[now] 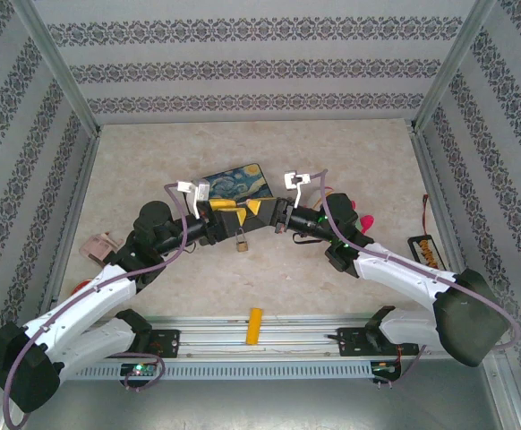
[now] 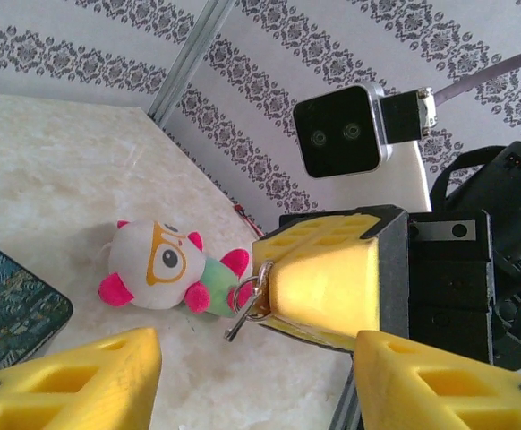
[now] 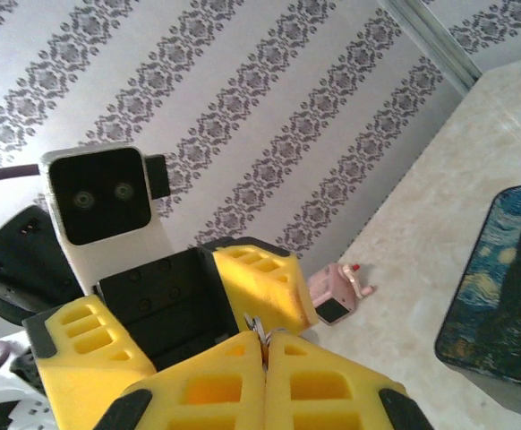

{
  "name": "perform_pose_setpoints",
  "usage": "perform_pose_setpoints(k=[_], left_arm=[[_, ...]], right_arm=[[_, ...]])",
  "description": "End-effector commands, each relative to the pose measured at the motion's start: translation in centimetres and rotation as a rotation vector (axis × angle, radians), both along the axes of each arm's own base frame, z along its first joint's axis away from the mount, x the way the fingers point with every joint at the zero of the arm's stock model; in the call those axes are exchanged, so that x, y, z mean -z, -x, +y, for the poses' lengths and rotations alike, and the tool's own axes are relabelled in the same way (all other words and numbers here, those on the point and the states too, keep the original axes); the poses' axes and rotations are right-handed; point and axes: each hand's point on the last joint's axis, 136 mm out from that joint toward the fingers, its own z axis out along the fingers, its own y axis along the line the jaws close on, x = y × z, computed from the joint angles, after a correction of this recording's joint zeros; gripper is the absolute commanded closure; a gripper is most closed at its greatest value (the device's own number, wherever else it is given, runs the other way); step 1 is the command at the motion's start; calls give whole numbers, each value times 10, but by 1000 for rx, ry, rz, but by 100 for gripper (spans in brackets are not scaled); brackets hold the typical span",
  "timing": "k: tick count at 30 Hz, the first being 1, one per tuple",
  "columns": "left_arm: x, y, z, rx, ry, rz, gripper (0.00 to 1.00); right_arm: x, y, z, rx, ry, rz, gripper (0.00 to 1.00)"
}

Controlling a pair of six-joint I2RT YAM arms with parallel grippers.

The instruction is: Unlock the padlock with the key

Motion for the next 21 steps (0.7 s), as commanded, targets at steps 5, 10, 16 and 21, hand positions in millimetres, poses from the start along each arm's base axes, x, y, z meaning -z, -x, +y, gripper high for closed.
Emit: perform_pose_setpoints(k=[5,10,16,21], left_arm=[[-26,2,-1,44,157,-38,56],[-33,3,-2,82,217,-50,61],[-40,1,1,104,278,-51,67],[-41,-1,2,114,296,-45,80]], right_arm=[[-20,6,-3,-29,-90,-37,100],[-21,8,-3,-35,-96,-37,100],[-18,9,-3,-37,-97,-30,100],[-18,9,-4,-38,-100,-32,100]])
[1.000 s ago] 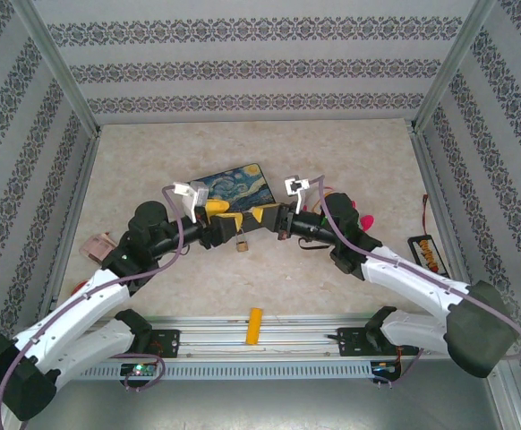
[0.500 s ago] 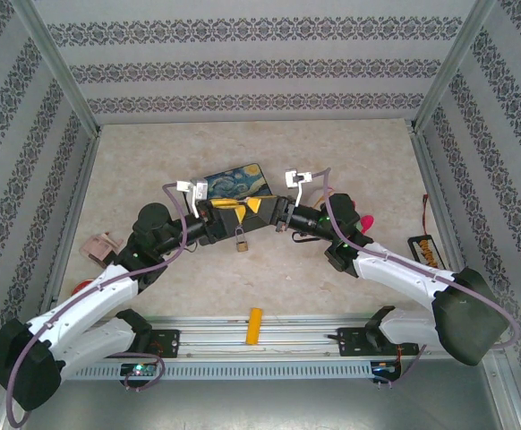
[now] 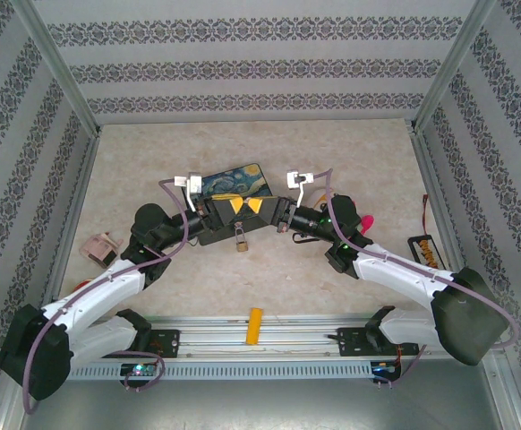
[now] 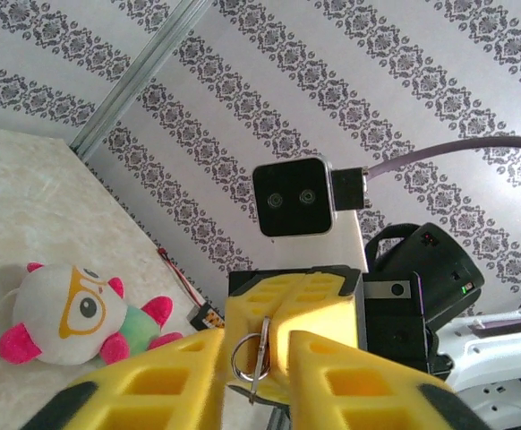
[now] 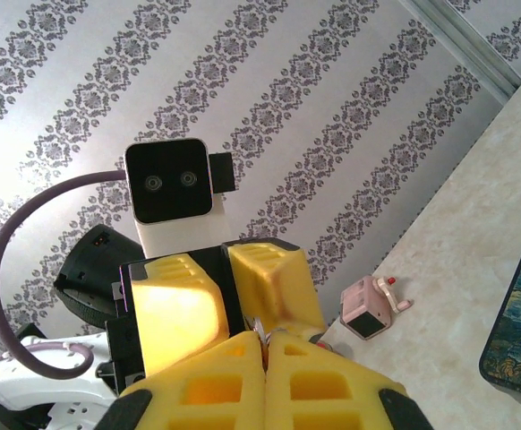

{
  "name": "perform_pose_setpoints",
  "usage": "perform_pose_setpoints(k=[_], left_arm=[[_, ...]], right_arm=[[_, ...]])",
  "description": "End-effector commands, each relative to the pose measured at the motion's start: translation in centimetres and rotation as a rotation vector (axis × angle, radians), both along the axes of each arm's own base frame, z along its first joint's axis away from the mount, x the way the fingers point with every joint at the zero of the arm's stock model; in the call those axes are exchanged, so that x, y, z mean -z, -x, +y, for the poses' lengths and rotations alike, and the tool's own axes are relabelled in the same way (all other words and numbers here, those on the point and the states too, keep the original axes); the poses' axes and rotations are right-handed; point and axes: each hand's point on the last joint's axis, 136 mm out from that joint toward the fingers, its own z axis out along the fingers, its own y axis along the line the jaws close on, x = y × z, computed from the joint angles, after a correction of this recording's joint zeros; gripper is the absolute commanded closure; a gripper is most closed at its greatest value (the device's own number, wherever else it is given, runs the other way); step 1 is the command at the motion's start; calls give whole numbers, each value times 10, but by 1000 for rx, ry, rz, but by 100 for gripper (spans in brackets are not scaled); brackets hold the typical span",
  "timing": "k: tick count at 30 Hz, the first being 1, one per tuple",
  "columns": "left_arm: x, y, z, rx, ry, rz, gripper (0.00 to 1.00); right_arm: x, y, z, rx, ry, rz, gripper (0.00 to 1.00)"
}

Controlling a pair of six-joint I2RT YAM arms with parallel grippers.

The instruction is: Unlock the padlock with the key

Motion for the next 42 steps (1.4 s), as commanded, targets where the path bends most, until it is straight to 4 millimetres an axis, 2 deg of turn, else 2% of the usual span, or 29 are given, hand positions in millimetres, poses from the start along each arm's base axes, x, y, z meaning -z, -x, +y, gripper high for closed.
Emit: perform_pose_setpoints(k=[1,10,12,18,22,23,24,27,33,38,42], left_arm=[[-19,7,3,32,58,-61,80],[-14,7,1,47,46,-55,80],[-12,8,0,53,41,-52,89],[-11,8,0,59,37,-53,89],[-13,11,-2,72,31,-69,100],[-13,12,-3,82,22,-76,100],[-13,14,-3,92,4,-83,100],[-9,19,-6,114,-85,-88,100],[4,33,-6,168,-278,-61,100],[17,50,-14,293,-376,-22,100],[25,63,-23,365,-476,-24,100]], right_arm=[[-6,5,-2,-15,-27,-36,100],[-8,4,-1,-15,-37,-37,100],[-9,4,-1,-16,-39,-39,100],[-10,3,1,-22,-41,-35,100],[-7,2,3,-27,-33,-30,100],[-4,1,3,-23,-24,-26,97],[-1,-1,2,-14,-10,-25,90],[10,-3,-5,26,43,-32,81],[32,1,-25,98,163,-57,76],[35,12,-43,142,209,-106,62],[32,30,-54,134,199,-158,60]])
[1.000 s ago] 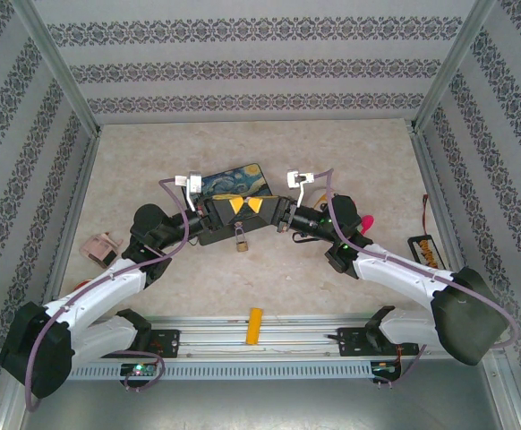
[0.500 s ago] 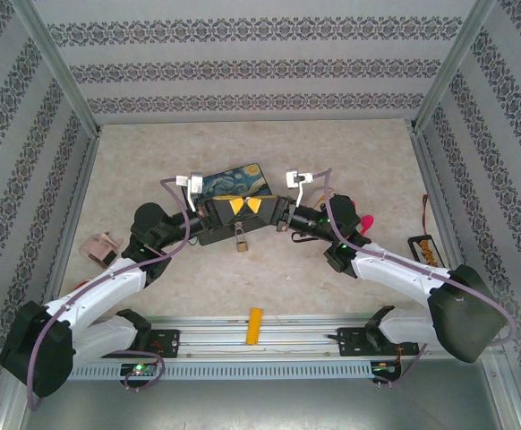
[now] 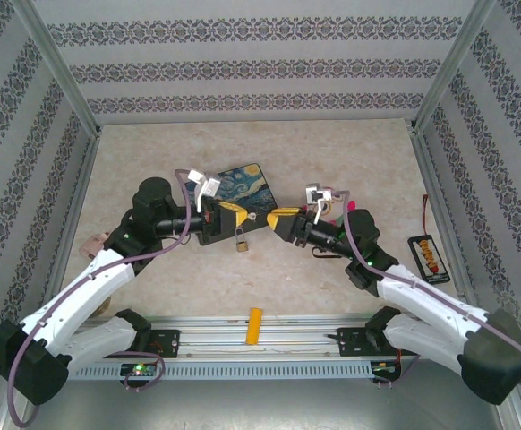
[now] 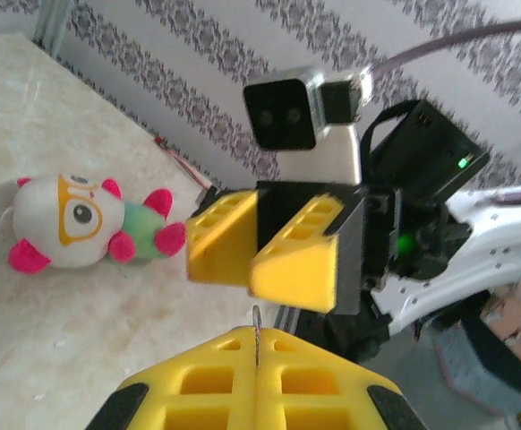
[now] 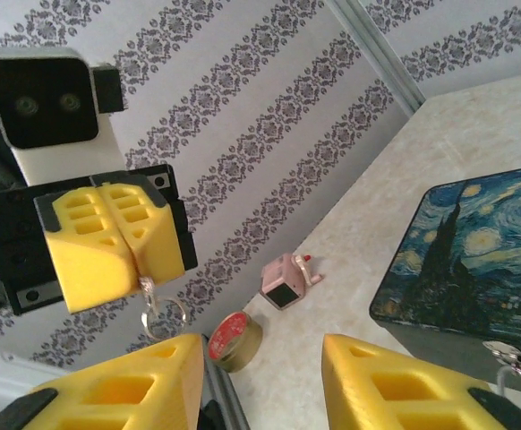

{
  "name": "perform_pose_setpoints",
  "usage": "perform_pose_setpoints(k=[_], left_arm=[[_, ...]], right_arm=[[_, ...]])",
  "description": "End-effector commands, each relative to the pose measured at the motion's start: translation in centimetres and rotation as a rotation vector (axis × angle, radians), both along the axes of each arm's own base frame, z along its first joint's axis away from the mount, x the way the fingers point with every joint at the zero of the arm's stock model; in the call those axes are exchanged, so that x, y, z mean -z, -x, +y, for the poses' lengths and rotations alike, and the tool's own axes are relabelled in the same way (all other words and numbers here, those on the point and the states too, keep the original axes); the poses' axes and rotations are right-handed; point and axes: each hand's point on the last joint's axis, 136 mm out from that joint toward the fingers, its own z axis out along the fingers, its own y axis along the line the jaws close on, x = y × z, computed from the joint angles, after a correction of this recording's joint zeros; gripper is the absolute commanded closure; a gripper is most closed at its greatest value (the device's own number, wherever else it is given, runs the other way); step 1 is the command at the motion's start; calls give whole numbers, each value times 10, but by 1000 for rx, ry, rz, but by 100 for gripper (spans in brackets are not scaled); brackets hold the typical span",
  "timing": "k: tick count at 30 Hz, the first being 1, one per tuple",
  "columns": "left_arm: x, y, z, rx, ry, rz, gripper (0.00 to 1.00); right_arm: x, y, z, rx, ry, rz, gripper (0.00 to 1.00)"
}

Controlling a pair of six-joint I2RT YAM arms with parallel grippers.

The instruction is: Unlock the padlock with the key

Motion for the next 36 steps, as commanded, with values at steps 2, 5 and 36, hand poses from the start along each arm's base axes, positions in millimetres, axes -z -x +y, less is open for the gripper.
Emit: perform_pose_setpoints(k=[2,5,36], left_arm=[[24,30,-8,140,-174,18,100],[27,37,-15,182,-243,-4,100],[21,42,-31,262,-269,-71,100]], right_arm=[[3,16,-12,-1,19,-75,60],[3,28,-18,-23,6,-94,60],[-12,65,22,-314,9,-173,78]])
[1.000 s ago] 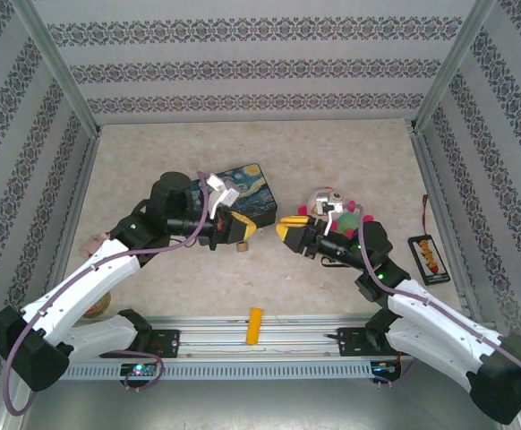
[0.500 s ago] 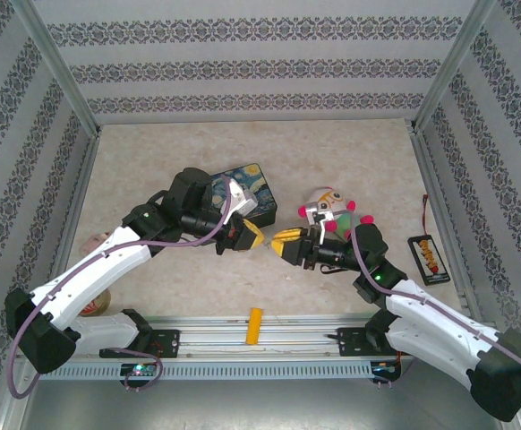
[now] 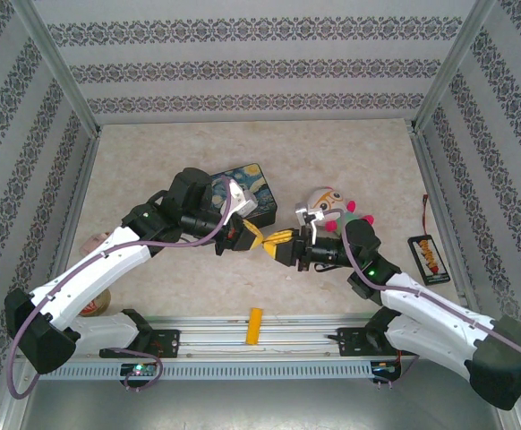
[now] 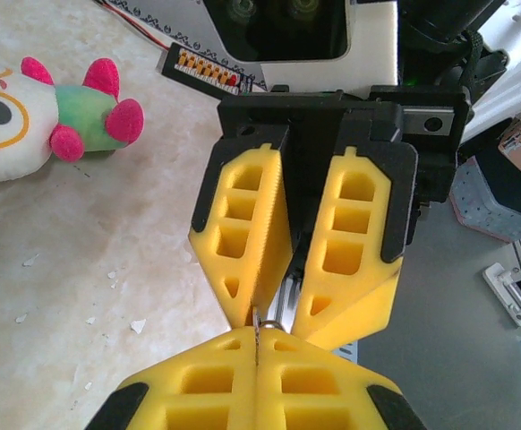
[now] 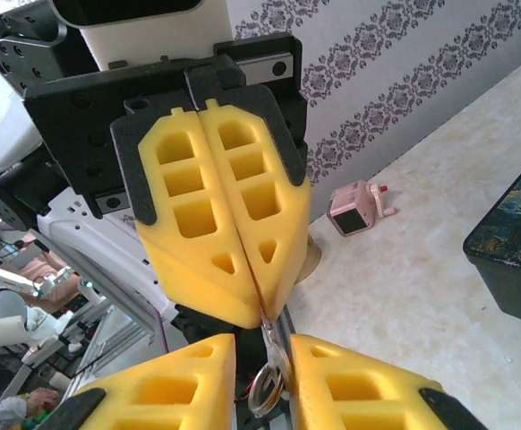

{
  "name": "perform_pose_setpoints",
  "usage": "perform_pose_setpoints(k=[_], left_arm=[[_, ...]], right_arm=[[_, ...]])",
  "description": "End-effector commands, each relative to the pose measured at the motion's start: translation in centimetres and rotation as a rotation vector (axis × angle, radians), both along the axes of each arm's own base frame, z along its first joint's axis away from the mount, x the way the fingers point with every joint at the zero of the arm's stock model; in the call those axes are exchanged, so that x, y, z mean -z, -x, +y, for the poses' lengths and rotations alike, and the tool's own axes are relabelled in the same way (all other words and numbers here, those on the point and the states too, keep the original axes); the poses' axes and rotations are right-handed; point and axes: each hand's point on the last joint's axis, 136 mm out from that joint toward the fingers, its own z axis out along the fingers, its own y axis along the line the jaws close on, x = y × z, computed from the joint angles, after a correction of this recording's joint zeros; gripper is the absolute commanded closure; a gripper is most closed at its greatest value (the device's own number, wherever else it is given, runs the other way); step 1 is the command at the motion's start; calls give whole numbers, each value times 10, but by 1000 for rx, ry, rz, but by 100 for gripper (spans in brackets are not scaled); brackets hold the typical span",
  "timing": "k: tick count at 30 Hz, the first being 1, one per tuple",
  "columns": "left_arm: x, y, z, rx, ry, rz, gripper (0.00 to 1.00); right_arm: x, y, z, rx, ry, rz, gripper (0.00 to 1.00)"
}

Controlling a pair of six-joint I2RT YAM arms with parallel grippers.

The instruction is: Unlock the padlock with the key

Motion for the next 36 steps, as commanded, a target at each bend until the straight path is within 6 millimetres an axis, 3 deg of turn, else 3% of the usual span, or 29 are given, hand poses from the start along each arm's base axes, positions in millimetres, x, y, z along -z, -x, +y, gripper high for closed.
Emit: perform_pose_setpoints(k=[1,9,20,24,26,28,29,31,32,36], left_arm=[[-7,8,2,17,11,-31,100],[-9,9,5,2,16,-45,100],[-10,6,5,-16,19,-59,100],[-11,1,7,-51,15,-67,99],[-13,-5,9,-93,19,-71,77],[-16,-11,11,-142,28,-82,40],[-19,-14,13,-169,34,-90,27],[-23,-21,18,-230,40,-108,7],[-25,-25,22,-271,40,-121,0],[-31,-45,40,-450,58,-173,1]], right_arm=[[-23,6,4,-37,-43,-83,79],[-17,2,1,-9,-35,-75,84],[-19,3,-4,2,-42,-82,100],[-16,0,-6,25,-37,-74,100],[-13,-7,-9,64,-28,-61,100],[-7,-14,-12,109,-11,-41,100],[-5,-18,-14,133,-2,-31,100],[2,-25,-17,168,21,-8,100],[5,-29,-19,195,35,7,100],[25,-45,-25,289,119,71,100]])
